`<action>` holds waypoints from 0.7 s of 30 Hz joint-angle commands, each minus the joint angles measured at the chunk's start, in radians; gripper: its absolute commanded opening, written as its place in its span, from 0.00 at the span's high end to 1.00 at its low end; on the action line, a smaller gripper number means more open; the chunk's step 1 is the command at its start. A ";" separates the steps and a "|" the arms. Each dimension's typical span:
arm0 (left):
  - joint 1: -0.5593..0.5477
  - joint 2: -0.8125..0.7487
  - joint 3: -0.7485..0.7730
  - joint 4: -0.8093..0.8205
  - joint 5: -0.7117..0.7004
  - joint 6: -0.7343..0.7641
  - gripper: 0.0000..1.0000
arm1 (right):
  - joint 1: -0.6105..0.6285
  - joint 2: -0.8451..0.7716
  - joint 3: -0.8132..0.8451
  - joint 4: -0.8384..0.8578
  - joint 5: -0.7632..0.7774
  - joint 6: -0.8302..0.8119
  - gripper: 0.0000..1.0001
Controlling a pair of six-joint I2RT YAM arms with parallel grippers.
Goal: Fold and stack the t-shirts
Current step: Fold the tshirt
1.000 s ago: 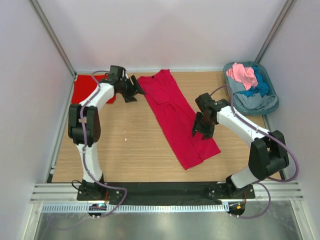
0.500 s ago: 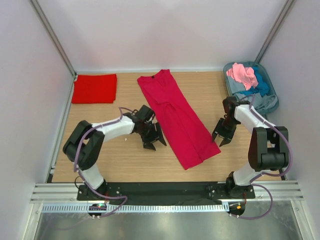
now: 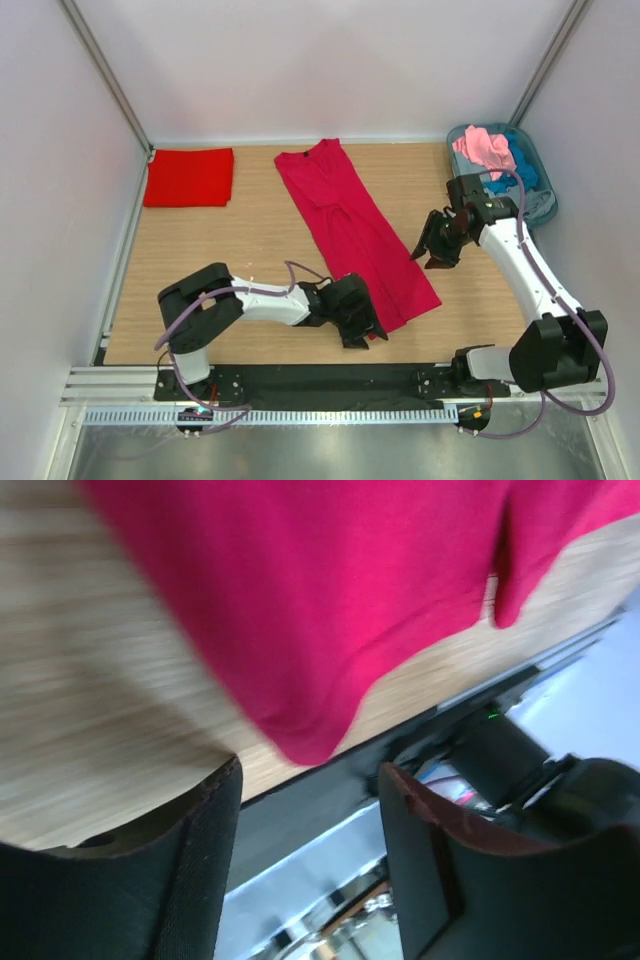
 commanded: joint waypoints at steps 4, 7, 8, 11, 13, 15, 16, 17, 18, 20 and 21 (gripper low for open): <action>-0.085 0.026 -0.052 0.066 -0.168 -0.316 0.46 | 0.069 -0.067 -0.034 -0.040 -0.024 0.002 0.52; -0.119 -0.032 -0.089 0.038 -0.251 -0.377 0.46 | 0.087 -0.091 -0.029 -0.037 -0.014 0.005 0.52; -0.120 -0.046 -0.103 0.026 -0.271 -0.383 0.46 | 0.087 -0.094 -0.027 -0.033 -0.016 0.013 0.52; -0.124 -0.101 -0.124 -0.038 -0.303 -0.411 0.46 | 0.086 -0.107 -0.018 -0.016 -0.008 0.025 0.51; -0.124 -0.133 -0.135 -0.074 -0.346 -0.428 0.46 | 0.087 -0.110 -0.005 -0.022 -0.004 0.028 0.51; -0.122 -0.153 -0.119 -0.106 -0.400 -0.423 0.46 | 0.087 -0.119 0.003 -0.028 0.006 0.036 0.51; -0.117 -0.155 -0.105 -0.126 -0.405 -0.420 0.46 | 0.087 -0.125 0.006 -0.028 0.003 0.038 0.51; -0.111 -0.140 -0.076 -0.156 -0.406 -0.408 0.46 | 0.087 -0.136 0.006 -0.027 0.006 0.041 0.51; -0.107 -0.132 -0.065 -0.167 -0.402 -0.399 0.47 | 0.086 -0.140 0.006 -0.025 0.009 0.041 0.51; -0.101 -0.112 -0.043 -0.199 -0.385 -0.388 0.48 | 0.086 -0.143 0.005 -0.030 0.015 0.042 0.51; -0.101 -0.095 -0.034 -0.197 -0.382 -0.385 0.48 | 0.087 -0.147 0.005 -0.031 0.016 0.042 0.51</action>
